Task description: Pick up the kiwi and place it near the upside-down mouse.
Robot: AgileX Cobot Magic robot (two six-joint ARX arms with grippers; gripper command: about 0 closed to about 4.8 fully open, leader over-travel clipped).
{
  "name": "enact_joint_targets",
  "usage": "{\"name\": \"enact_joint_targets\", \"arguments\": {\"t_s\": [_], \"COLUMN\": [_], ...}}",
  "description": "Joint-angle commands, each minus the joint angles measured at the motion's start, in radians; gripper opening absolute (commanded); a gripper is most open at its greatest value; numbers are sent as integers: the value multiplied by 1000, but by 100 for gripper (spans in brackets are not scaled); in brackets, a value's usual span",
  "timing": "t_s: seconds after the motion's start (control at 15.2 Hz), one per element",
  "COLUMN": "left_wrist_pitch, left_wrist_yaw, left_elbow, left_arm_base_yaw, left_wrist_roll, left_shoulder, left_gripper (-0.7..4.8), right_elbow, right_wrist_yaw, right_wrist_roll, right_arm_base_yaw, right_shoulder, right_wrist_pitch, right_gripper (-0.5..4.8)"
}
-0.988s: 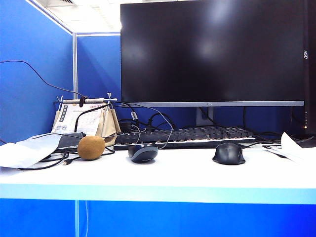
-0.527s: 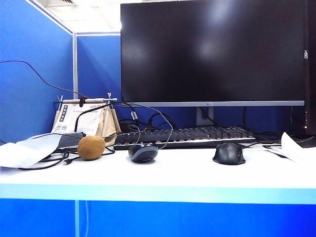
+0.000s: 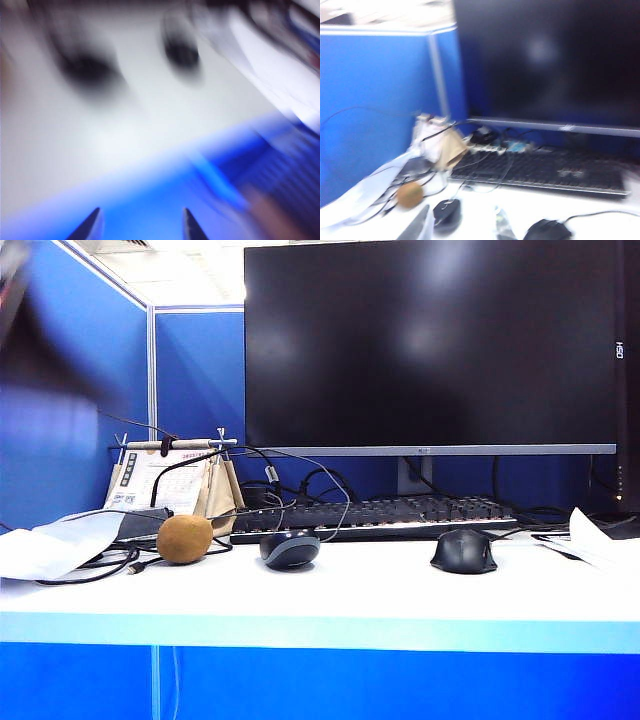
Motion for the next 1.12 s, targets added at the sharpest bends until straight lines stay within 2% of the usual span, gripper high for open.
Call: {"name": "enact_joint_targets", "arguments": {"t_s": [0.07,0.13,0.2,0.33,0.46,0.59,0.66,0.72,0.79,0.99,1.12], "left_wrist_pitch": [-23,-59,-84,-71,-105,-168,-212,-291,-338,-413,-467], "left_wrist_yaw": [-265,-254,-241,-239,-231,-195,-148,-55,-31,-10,-3], "left_elbow": [151,212,291,366,460,567,621,708,756,873,957], "left_arm_base_yaw": [11,21,21,24,64,136,182,245,274,297,297], "left_wrist_roll": [187,183,161,158,158,161,161,162,162,228,264], "left_shoulder": [97,172,299,444,568,667,706,769,804,903,996], "left_gripper": [372,479,479,479,479,479,479,479,479,479,479], "right_elbow": [5,5,5,5,5,4,4,4,4,4,3], "right_wrist_yaw": [-6,-30,-40,-2,29,21,15,-16,-29,-45,-17], "right_wrist_roll": [-34,-51,-79,-107,-107,-107,-106,-106,-104,-103,-103], "right_arm_base_yaw": [71,106,167,245,292,296,299,305,306,306,306], "right_shoulder": [90,116,147,171,170,168,168,169,168,168,171], "right_wrist_pitch": [49,50,49,47,43,26,13,-16,-34,-33,-26], "right_gripper": [160,189,222,222,222,223,232,256,266,267,276]}}
